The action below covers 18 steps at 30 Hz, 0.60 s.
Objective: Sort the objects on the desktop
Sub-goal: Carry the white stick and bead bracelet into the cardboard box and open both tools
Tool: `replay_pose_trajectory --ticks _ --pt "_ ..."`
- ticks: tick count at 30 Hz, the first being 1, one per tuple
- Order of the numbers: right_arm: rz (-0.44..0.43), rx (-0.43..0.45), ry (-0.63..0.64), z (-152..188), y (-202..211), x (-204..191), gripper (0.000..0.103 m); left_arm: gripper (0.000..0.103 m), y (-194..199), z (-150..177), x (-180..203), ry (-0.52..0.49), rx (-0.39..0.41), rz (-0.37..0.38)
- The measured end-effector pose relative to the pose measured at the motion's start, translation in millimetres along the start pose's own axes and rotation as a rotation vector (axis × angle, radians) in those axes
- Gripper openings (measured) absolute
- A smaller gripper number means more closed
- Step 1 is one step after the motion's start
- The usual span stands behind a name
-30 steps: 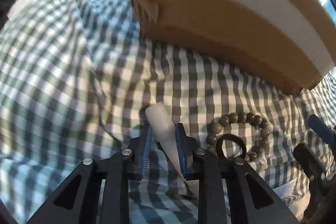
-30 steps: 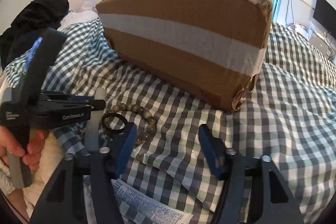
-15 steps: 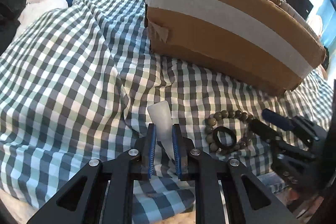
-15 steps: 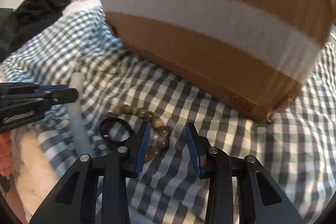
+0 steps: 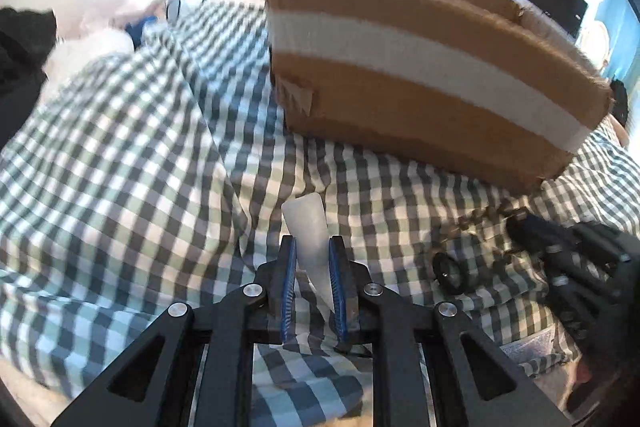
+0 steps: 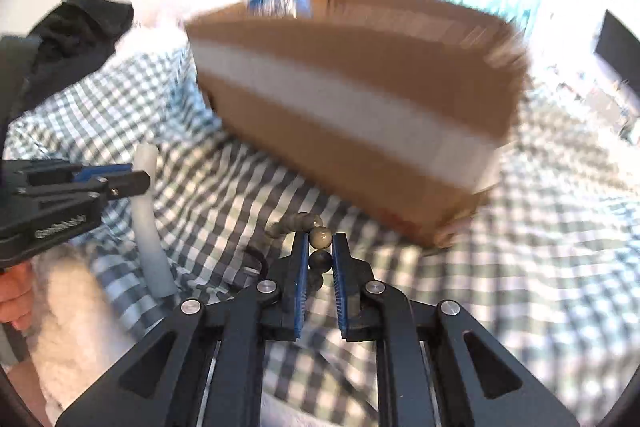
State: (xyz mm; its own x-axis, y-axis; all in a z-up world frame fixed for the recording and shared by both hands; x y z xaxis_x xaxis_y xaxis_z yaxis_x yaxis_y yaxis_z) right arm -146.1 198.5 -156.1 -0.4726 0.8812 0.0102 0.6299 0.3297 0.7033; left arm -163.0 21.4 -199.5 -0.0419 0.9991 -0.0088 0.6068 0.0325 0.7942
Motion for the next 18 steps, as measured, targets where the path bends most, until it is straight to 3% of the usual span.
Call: replay_pose_trajectory --ticks 7,18 --pt "0.072 0.099 -0.036 -5.7 61.5 12.0 0.011 0.016 42.4 -8.2 -7.4 0.029 0.148 -0.021" --pt "0.057 0.099 -0.119 19.5 104.5 -0.8 0.011 0.017 94.5 -0.9 -3.9 0.021 0.260 -0.010"
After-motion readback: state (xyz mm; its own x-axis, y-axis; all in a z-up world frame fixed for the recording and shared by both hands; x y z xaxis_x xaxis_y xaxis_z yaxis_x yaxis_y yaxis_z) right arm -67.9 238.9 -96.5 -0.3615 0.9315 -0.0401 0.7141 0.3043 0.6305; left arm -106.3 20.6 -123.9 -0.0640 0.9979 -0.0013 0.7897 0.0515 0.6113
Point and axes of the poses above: each gripper's, at about its wrist camera, not at the fingertips, and y roughly against the way its jaws point, x to its right, z to its underside, the point moved 9 cm from there along -y, roughly the way its jaws point, and after that the axes turned 6 degrees about -z, right-handed, at the moved point
